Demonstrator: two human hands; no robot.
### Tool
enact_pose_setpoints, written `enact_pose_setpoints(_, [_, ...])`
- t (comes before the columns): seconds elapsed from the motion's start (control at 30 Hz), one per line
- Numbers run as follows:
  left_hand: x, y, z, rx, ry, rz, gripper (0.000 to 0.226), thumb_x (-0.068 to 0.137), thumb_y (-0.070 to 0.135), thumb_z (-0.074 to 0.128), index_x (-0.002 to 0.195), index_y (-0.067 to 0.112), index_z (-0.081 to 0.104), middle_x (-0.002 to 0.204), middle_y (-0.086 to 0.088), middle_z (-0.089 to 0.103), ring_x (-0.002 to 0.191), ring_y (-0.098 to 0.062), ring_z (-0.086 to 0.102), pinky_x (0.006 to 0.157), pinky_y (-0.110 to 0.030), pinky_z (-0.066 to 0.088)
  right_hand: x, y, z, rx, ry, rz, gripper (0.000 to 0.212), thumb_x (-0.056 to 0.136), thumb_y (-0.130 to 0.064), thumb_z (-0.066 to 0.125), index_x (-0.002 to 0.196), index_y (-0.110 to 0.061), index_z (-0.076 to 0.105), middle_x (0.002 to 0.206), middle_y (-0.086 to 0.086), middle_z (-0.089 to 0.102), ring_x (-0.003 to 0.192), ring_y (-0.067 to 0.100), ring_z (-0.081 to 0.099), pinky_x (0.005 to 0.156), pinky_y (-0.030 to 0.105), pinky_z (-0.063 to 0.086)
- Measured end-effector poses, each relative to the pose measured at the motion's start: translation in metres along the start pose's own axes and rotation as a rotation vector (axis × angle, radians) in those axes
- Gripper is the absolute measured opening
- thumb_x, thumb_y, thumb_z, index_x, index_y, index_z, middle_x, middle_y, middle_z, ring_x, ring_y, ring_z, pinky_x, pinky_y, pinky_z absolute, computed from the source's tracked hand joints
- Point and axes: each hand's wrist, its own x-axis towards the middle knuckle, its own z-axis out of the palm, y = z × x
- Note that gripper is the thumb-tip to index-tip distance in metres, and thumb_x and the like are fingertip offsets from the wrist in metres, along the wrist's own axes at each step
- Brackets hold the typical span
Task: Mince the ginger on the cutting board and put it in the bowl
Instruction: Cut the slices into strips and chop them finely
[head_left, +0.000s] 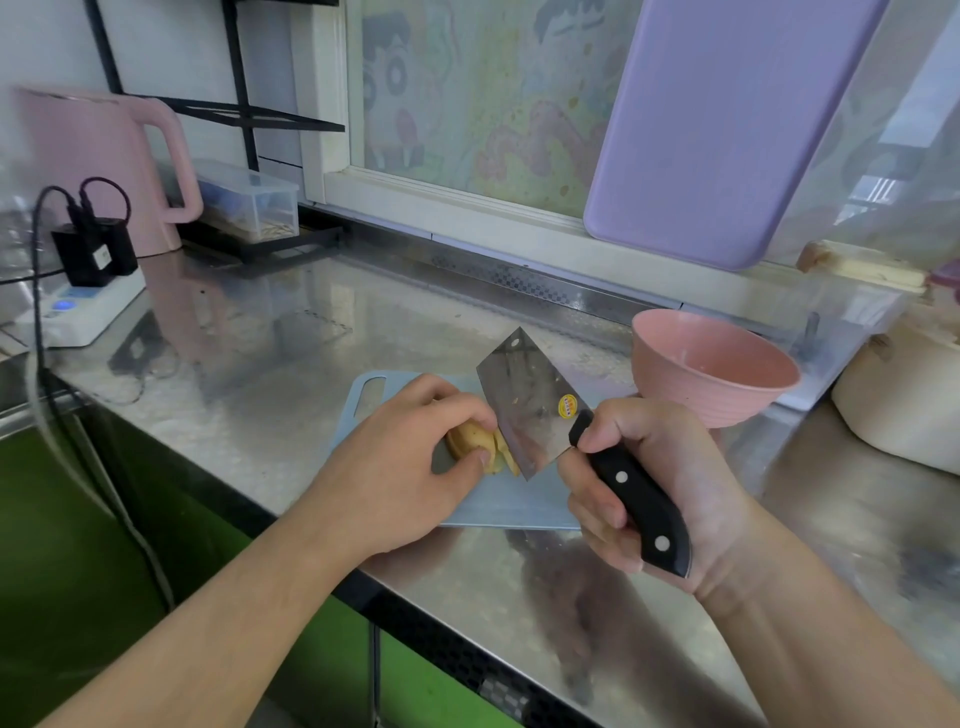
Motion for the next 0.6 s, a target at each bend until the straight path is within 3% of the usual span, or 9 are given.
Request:
enact_pose_setpoints(0.13, [-0.0006, 0.0011, -0.0006, 0.01, 0.0, -0.002, 0.018, 0.095, 0.039, 0.068, 0.107, 0.05, 0.063, 0.116, 0.026, 0.053, 0.107, -0.001, 0.058, 0.09, -0.034, 0.053, -0.0003, -0.0003, -0.0005, 0.009, -0.004, 0.006, 0.028, 0.068, -0.022, 0.046, 0.044, -0.01, 0.037, 0.045, 0.008, 0.027, 0.032, 0.021, 0.019, 0.043, 0.025, 0.009])
enact_pose_setpoints(0.27, [-0.0011, 0.0012, -0.0001, 0.022, 0.005, 0.002, 0.018, 0.095, 0.039, 0.068, 0.108, 0.05, 0.062, 0.115, 0.026, 0.052, 0.106, -0.001, 0.058, 0.089, -0.034, 0.054, -0.0015, -0.0033, -0.0019, 0.081, -0.003, -0.025, 0.026, 0.073, -0.017, 0.043, 0.048, -0.012, 0.038, 0.043, 0.01, 0.029, 0.028, 0.021, 0.024, 0.035, 0.017, 0.022])
enact_pose_setpoints(0.47, [0.0004, -0.0029, 0.0006, -0.006, 0.011, 0.006, 0.019, 0.093, 0.04, 0.067, 0.11, 0.046, 0.061, 0.115, 0.026, 0.054, 0.107, -0.003, 0.06, 0.093, -0.035, 0.055, -0.0015, -0.0031, -0.0025, 0.081, 0.01, -0.04, 0.021, 0.074, -0.017, 0.042, 0.055, -0.014, 0.035, 0.044, 0.011, 0.03, 0.029, 0.022, 0.024, 0.034, 0.018, 0.023])
enact_pose_setpoints(0.6, [0.0006, -0.0031, 0.0014, 0.003, 0.014, 0.0, 0.02, 0.093, 0.044, 0.065, 0.111, 0.044, 0.057, 0.116, 0.028, 0.052, 0.107, -0.002, 0.06, 0.094, -0.035, 0.056, -0.0027, -0.0048, -0.0044, 0.012, 0.092, -0.041, 0.027, 0.072, -0.02, 0.045, 0.048, -0.01, 0.039, 0.045, 0.01, 0.03, 0.031, 0.022, 0.028, 0.036, 0.019, 0.021])
